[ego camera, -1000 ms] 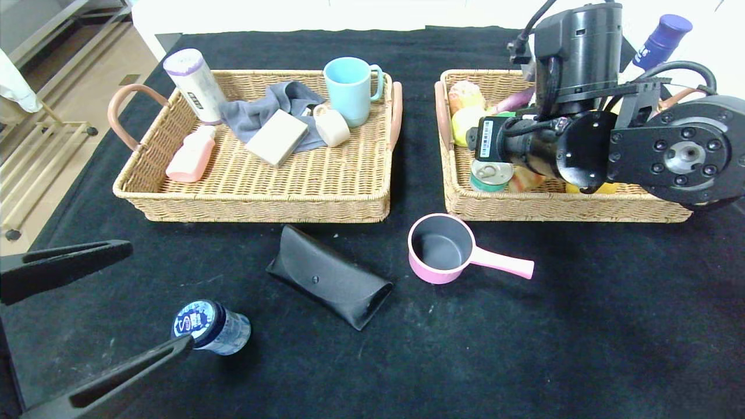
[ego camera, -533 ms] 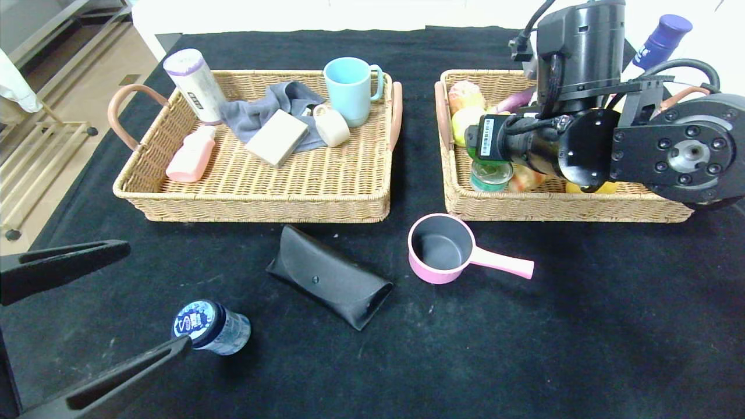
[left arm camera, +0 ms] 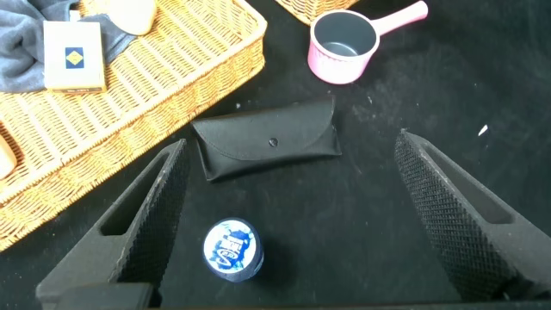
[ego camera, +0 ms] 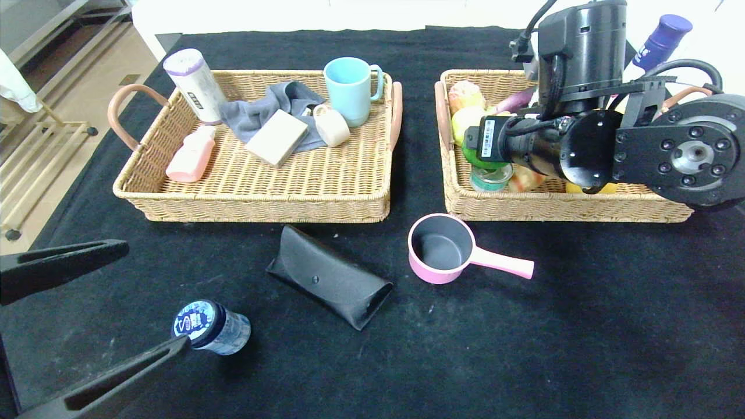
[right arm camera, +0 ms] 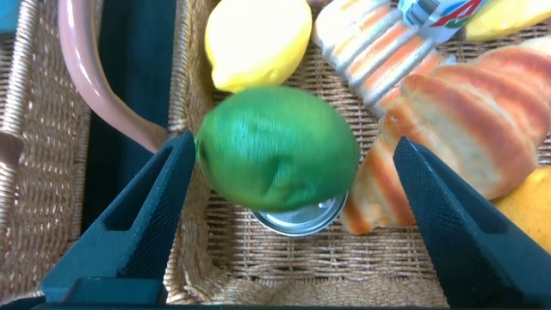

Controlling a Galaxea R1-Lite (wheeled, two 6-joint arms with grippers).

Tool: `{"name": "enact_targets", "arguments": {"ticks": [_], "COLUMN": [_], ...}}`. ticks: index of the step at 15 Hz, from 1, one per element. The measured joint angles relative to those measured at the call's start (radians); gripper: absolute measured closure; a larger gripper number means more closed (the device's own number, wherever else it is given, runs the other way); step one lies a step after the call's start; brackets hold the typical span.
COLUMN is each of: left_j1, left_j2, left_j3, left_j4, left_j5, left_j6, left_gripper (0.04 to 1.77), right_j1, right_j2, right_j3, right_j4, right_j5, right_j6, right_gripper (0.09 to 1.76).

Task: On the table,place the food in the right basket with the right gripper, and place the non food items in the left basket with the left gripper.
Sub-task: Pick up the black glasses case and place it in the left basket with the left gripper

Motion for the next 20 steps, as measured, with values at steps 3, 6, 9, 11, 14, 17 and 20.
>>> {"name": "enact_targets", "arguments": {"ticks": [3, 6, 9, 11, 14, 17, 20], "left_j1": [0.0, 0.0, 0.0, 0.0, 0.0, 0.001, 0.001], "left_j2": [0.0, 0.003, 0.009, 0.011, 0.02, 0.039, 0.061], "left_j3": [0.003, 0.001, -0.004, -0.009, -0.012, -0.012, -0.014], "left_j4": [0.006, 0.006, 0.002, 0.007, 0.009, 0.009, 0.009], "left_j5": [0.0, -0.007, -0.006, -0.001, 0.009, 0.039, 0.066], "left_j6": [0.001, 0.0, -0.001, -0.002, -0.003, -0.004, -0.008], "left_gripper": [0.09, 0.09, 0.09, 0.09, 0.09, 0.09, 0.09], "right_j1": [0.003, 0.024, 0.035, 0.036, 0.027, -0.005, -0.058], "right_j2": [-0.016, -0.074, -0.168, -0.247, -0.375, -0.504, -0.587], "right_j3": [0.012, 0.083, 0.216, 0.339, 0.546, 0.71, 0.804], "right_j4": [0.0, -0.001, -0.016, -0.07, -0.173, -0.214, -0.218], "right_j5": [0.0, 0.032, 0.136, 0.221, 0.355, 0.539, 0.657], "right_j6": [0.001, -0.002, -0.012, -0.06, -0.156, -0.221, -0.285], "right_gripper": [0.16, 0.15, 0.15, 0.15, 0.15, 0.15, 0.15]}}
